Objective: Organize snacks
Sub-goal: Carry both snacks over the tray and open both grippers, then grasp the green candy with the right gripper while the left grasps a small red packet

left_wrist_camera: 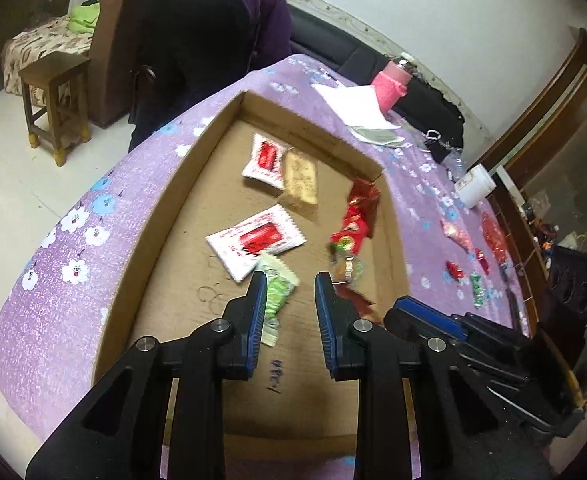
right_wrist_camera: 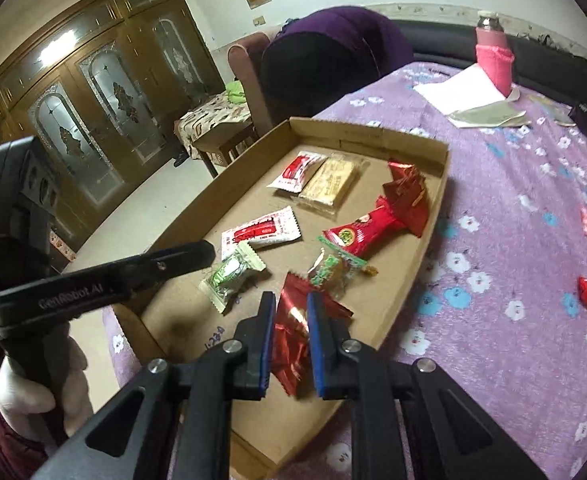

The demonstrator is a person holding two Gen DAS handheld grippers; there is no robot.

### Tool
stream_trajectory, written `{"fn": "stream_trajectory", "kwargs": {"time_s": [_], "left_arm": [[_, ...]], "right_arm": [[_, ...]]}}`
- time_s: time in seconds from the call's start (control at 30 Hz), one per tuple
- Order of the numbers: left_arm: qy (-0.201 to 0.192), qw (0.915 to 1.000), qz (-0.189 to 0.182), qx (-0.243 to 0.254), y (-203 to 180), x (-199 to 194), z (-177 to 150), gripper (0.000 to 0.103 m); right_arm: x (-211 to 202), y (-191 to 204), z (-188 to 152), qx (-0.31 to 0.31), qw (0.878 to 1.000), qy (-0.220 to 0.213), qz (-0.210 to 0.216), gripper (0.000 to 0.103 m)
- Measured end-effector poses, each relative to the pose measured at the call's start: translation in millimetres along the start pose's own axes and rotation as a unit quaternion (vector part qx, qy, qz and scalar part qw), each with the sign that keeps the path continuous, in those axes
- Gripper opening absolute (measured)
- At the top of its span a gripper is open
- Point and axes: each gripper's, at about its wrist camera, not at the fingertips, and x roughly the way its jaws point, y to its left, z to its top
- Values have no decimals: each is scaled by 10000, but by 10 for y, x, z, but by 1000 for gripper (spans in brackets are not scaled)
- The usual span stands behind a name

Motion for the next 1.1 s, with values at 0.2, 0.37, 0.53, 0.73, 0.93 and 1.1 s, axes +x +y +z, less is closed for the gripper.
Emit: {"fn": "stream_trajectory", "kwargs": {"time_s": [0.2, 0.37, 0.53, 0.73, 0.93, 1.1], "left_arm": [[-51, 9996, -129, 250, -342, -127, -11, 57], [-85, 9975, -256, 660, -663, -180, -51, 63], [-13, 9940, -302, 1053, -959, -147, -120, 63], [237, 9885, -284, 1463, -1286, 95, -246, 63], [454, 9792, -124, 1975, -1648, 352, -330, 62], [633, 9647, -160, 2553, -2076, 693, -330, 62]], "right_arm": [[-351, -268, -86, 250, 9993, -253, -136, 18], [-805, -808, -224, 625, 9949, -534, -584, 19], [-1231, -1579, -401, 1350, 9788, -753, -1345, 19], [-1503, -2261, -544, 2103, 9583, -933, -1695, 19], [-1339, -2548, -513, 2312, 9556, -852, -1613, 19], [-1079, -2649, -513, 2249, 9580, -657, -1651, 19]]}}
